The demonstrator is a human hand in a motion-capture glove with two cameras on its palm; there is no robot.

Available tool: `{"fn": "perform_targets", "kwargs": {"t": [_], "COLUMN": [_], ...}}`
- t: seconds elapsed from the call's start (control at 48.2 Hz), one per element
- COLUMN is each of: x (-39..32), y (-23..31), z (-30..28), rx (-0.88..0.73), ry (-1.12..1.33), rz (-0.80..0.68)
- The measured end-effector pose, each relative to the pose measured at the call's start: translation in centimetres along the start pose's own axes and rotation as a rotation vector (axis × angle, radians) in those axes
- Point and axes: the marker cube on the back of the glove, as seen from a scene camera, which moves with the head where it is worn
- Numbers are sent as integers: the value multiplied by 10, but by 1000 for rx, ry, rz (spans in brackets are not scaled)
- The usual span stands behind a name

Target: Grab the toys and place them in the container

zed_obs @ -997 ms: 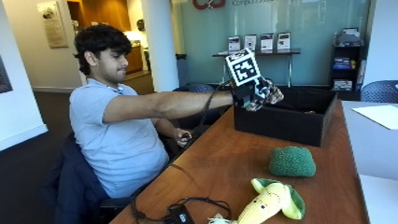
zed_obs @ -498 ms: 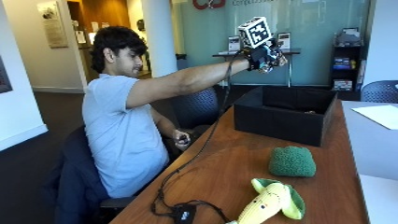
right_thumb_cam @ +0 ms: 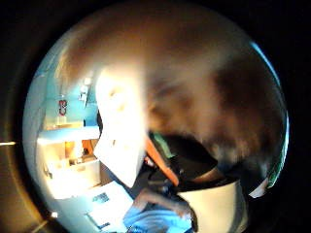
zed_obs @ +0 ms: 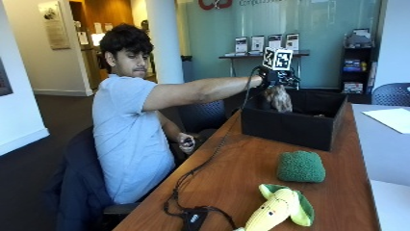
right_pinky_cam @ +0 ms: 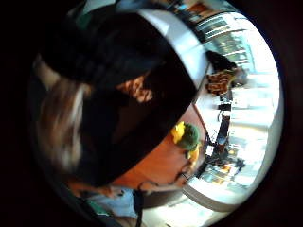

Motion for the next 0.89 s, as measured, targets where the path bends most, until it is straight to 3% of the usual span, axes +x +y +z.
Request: {"fn": "perform_targets", "kwargs": {"t": [0.187,0.54,0.893], "x": [44,211,312], "y": [25,120,178], "z": [-19,-52,20], "rx": [133,185,62], "ry": [-59,-89,-96], "rz": [30,297,513]}}
